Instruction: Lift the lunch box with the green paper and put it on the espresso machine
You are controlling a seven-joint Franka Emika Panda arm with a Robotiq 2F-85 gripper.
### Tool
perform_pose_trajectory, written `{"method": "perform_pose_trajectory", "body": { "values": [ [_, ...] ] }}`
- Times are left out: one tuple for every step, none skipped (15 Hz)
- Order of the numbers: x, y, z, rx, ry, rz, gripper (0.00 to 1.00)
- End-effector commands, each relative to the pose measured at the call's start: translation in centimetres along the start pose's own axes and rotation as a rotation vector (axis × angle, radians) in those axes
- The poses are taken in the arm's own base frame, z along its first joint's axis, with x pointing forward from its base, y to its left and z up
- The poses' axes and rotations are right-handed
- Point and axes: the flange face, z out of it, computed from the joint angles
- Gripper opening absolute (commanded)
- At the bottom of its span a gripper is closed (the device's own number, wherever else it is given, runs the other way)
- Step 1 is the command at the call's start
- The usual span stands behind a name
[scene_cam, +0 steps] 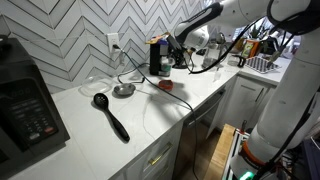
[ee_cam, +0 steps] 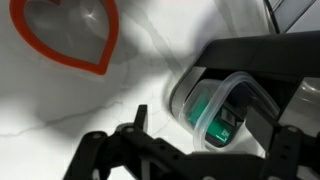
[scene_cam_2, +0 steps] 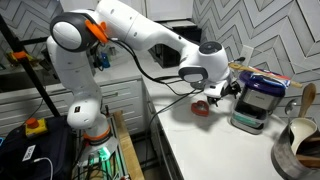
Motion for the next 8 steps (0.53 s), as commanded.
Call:
{"method": "perform_pose_trajectory", "body": {
  "values": [
    [-1.0,2.9,-3.4,-0.028,-0.020,-0.072,1.00],
    [-1.2,3.9,-4.3,-0.096,-0.032,-0.125,1.00],
    [-1.3,4.9,-5.3,-0.135,-0.052,-0.164,1.00],
    [-1.4,6.0,-6.6,-0.168,-0.069,-0.215,1.00],
    [-1.5,6.7,-7.9,-0.197,-0.079,-0.266,1.00],
    [-1.4,7.4,-9.6,-0.201,-0.109,-0.326,1.00],
    [-1.3,7.9,-11.0,-0.207,-0.135,-0.380,1.00],
    [-1.6,5.4,-8.3,-0.198,-0.102,-0.295,1.00]
  ]
}}
